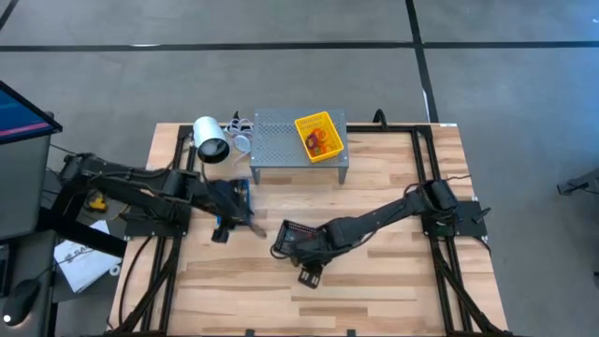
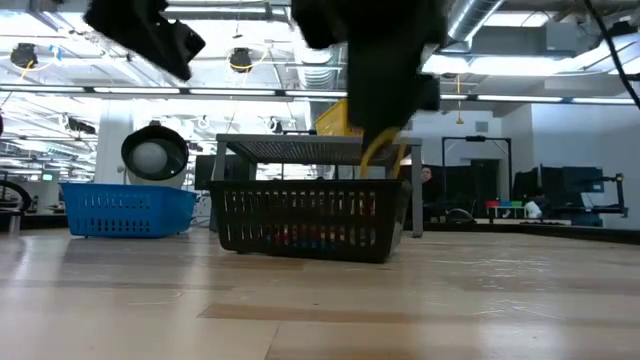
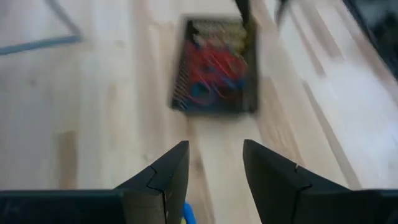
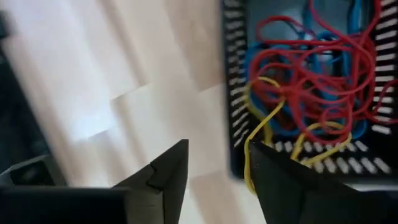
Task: Pick & Place Office Desk Supplies
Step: Put the black bin with rubber bands on the shelf
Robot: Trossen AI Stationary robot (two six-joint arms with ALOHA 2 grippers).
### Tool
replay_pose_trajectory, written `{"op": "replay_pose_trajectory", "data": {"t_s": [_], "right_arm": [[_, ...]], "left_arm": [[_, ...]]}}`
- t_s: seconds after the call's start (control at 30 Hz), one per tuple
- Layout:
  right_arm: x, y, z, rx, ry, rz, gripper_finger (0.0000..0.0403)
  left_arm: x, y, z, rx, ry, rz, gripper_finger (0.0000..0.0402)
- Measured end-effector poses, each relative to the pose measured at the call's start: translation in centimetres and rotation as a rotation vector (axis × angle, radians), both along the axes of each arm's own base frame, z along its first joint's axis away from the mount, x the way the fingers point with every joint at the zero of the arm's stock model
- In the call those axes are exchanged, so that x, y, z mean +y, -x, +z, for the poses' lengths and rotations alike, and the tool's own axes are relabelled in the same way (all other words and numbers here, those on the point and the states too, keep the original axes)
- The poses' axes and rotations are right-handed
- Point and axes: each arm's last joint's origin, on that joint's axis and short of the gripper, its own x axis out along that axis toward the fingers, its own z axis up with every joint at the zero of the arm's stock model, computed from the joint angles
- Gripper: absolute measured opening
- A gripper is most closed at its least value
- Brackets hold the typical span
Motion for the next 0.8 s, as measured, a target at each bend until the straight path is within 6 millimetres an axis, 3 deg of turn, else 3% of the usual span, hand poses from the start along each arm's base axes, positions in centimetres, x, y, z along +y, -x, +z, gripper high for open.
{"op": "replay_pose_trajectory", "data": {"t_s": [0.23,0.33,0.43,0.53,0.63,0.8], "right_arm": [[2.5,3.3,5.9,-0.148,0.001,0.111,0.0151],[3.2,4.6,8.6,-0.267,0.045,0.106,0.0141],[3.0,5.1,9.9,-0.352,0.137,0.053,0.0131],[1.9,4.3,8.9,-0.348,0.183,0.025,0.012],[0.6,2.4,6.4,-0.321,0.182,0.032,0.011],[-1.6,1.3,4.0,-0.253,0.197,0.036,0.0102]], "left_arm": [[-3.1,-2.3,-3.0,0.104,-0.134,-0.245,0.0147],[-4.0,-3.4,-4.3,0.125,-0.151,-0.285,0.0147],[-4.2,-4.2,-4.7,0.102,-0.147,-0.281,0.0147],[-4.3,-4.4,-4.2,0.048,-0.137,-0.272,0.0147],[-4.2,-4.0,-3.3,0.008,-0.114,-0.254,0.0147],[-3.8,-2.6,-1.8,-0.025,-0.085,-0.23,0.0147]]}}
